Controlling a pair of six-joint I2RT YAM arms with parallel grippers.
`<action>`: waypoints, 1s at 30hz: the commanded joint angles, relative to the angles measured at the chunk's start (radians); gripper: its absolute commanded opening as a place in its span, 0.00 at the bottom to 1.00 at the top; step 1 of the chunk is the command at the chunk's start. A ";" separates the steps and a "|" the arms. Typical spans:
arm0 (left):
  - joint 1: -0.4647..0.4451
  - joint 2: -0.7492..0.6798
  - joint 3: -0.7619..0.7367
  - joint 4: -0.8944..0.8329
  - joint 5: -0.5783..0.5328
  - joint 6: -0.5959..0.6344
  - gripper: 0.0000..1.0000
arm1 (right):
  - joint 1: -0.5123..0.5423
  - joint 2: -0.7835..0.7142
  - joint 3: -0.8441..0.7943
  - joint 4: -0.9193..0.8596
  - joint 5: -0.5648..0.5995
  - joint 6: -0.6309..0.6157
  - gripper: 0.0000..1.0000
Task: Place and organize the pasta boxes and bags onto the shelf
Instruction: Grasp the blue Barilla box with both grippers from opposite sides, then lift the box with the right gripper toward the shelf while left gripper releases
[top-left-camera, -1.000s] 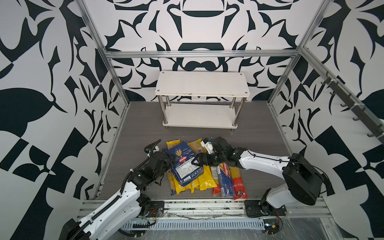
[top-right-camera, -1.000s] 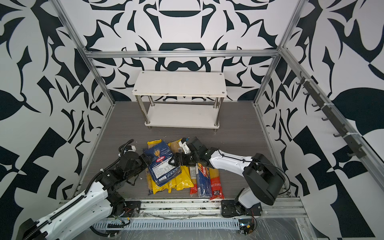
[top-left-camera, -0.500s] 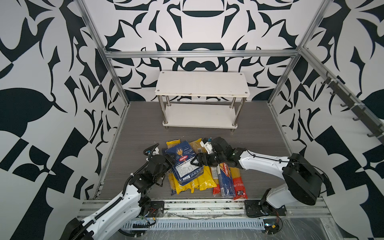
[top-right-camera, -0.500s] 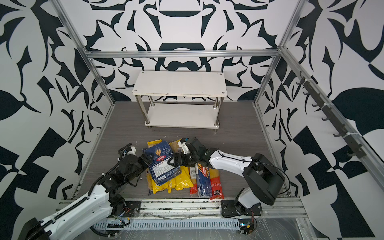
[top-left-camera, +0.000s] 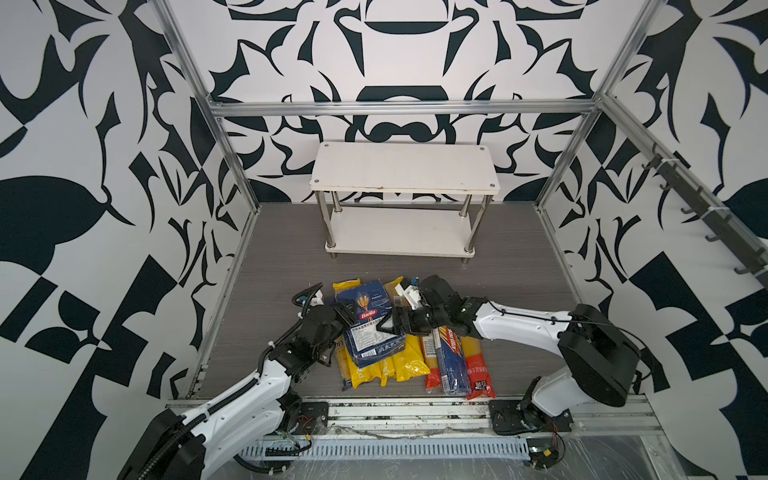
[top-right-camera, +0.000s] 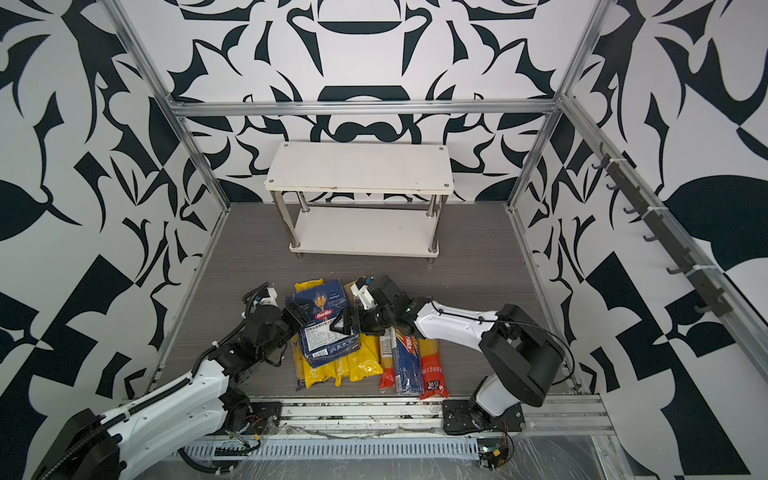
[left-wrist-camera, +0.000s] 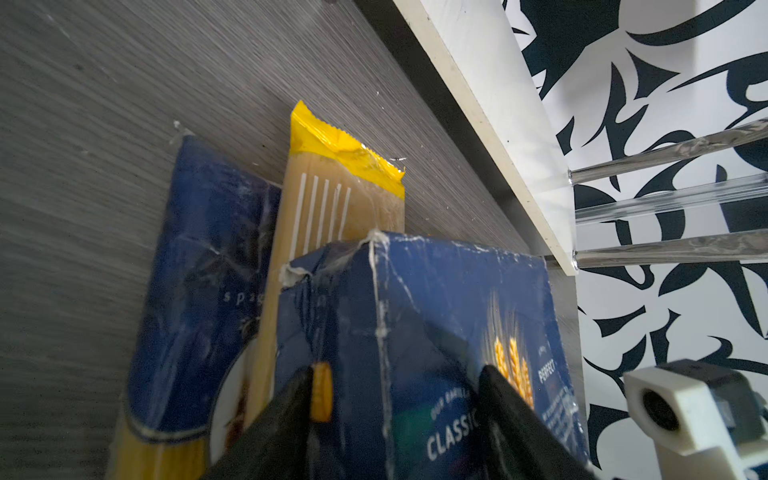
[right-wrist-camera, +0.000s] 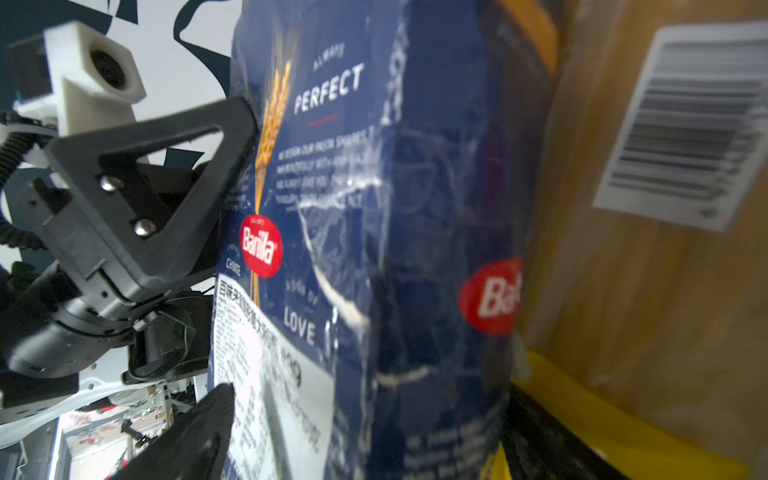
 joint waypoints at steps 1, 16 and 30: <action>-0.006 0.047 -0.027 -0.001 0.037 0.013 0.65 | 0.038 0.034 0.026 0.084 -0.100 0.039 1.00; -0.006 0.127 -0.070 0.244 0.048 0.025 0.68 | 0.038 0.120 0.090 0.248 -0.188 0.112 1.00; -0.006 0.281 0.063 0.351 0.084 0.076 0.75 | 0.028 0.116 0.148 0.287 -0.235 0.131 0.73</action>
